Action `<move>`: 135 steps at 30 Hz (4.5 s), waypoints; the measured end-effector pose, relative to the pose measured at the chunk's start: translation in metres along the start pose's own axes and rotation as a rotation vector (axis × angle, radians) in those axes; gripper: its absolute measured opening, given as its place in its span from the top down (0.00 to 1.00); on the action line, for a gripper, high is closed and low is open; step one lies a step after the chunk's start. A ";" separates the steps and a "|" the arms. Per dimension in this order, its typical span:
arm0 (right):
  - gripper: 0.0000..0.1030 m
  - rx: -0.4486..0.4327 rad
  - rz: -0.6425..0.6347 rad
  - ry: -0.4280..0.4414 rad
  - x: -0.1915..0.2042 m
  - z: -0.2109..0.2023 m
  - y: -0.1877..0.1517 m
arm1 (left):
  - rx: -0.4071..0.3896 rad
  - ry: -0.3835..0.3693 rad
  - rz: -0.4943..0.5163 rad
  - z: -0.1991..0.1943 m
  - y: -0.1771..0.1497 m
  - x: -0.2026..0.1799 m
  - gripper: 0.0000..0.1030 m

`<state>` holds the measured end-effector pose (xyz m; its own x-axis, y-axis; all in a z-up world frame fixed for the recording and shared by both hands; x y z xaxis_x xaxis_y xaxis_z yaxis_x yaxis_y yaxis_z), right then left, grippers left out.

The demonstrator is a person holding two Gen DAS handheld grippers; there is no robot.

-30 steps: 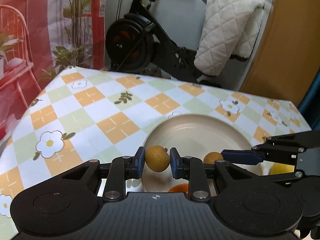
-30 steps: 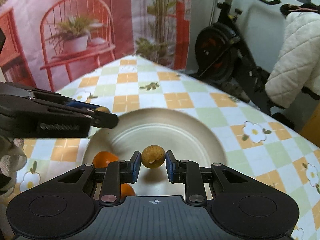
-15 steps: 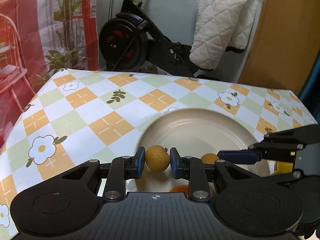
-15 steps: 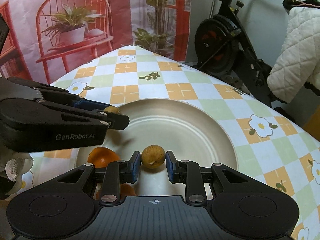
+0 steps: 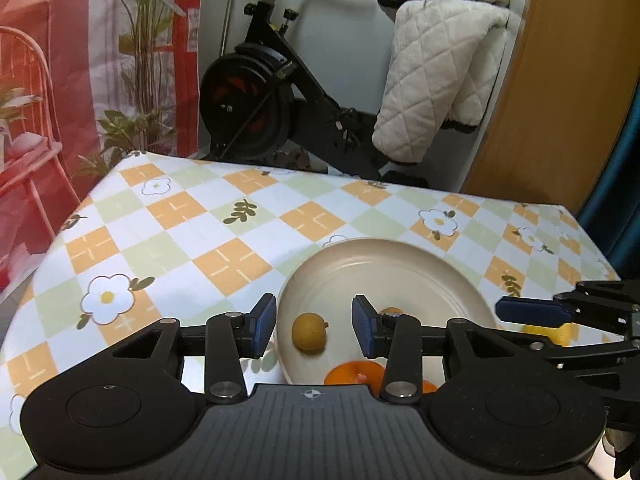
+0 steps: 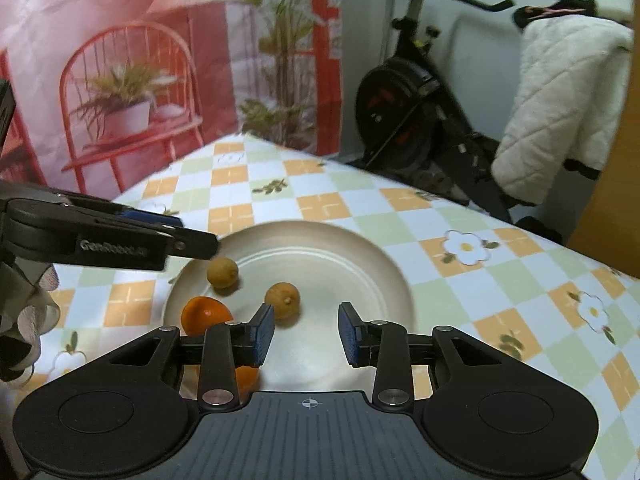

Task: Organize fruits
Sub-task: 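Lower the kiwi onto the plate and open the left gripper, then move the left tool to the dark orange fruit beside the plate, then close the left gripper on the dark orange fruit and lift it, then carry the dark orange fruit onto the plate and open the left gripper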

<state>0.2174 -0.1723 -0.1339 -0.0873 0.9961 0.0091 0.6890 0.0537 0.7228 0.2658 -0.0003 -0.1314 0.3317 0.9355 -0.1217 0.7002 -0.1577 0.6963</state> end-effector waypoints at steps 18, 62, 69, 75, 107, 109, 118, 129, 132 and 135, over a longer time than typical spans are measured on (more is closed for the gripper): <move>0.72 -0.034 -0.024 0.005 0.011 -0.070 -0.076 | -0.024 -0.093 -0.044 -0.048 -0.058 -0.059 0.70; 0.72 -0.008 -0.077 0.050 0.036 -0.055 -0.103 | 0.068 -0.219 0.005 -0.029 -0.096 -0.085 0.72; 0.72 -0.012 -0.117 0.047 0.038 -0.050 -0.102 | 0.104 -0.260 -0.010 -0.018 -0.094 -0.085 0.71; 0.72 -0.005 -0.128 0.066 0.041 -0.047 -0.103 | 0.124 -0.290 -0.029 -0.011 -0.092 -0.084 0.58; 0.67 0.029 -0.003 0.124 0.031 -0.034 -0.109 | 0.166 -0.287 0.070 -0.002 -0.096 -0.093 0.60; 0.67 0.020 -0.002 0.125 0.031 -0.037 -0.107 | 0.157 -0.295 0.056 -0.004 -0.094 -0.092 0.60; 0.67 -0.019 -0.052 0.105 0.032 -0.041 -0.083 | 0.099 -0.293 0.038 -0.012 -0.071 -0.086 0.60; 0.67 -0.002 -0.089 0.073 0.020 -0.014 -0.055 | 0.113 -0.274 0.025 0.016 -0.048 -0.085 0.60; 0.67 0.010 -0.073 0.076 0.016 -0.006 -0.054 | 0.125 -0.264 0.027 0.024 -0.046 -0.084 0.60; 0.67 0.015 -0.068 0.074 0.013 0.000 -0.054 | 0.127 -0.257 0.019 0.029 -0.044 -0.083 0.60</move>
<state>0.1791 -0.1623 -0.1726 -0.1866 0.9824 0.0121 0.6906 0.1224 0.7128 0.2257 -0.0799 -0.1728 0.4835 0.8236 -0.2965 0.7607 -0.2277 0.6079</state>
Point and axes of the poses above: each gripper's, at about its wrist camera, not at the fingertips, and z roughly the way its jaws point, x to its left, y to its top, the point moved 8 cm from there along z, roughly the way its jaws point, and after that the axes turned 5 degrees about x, right-handed, at the moved point
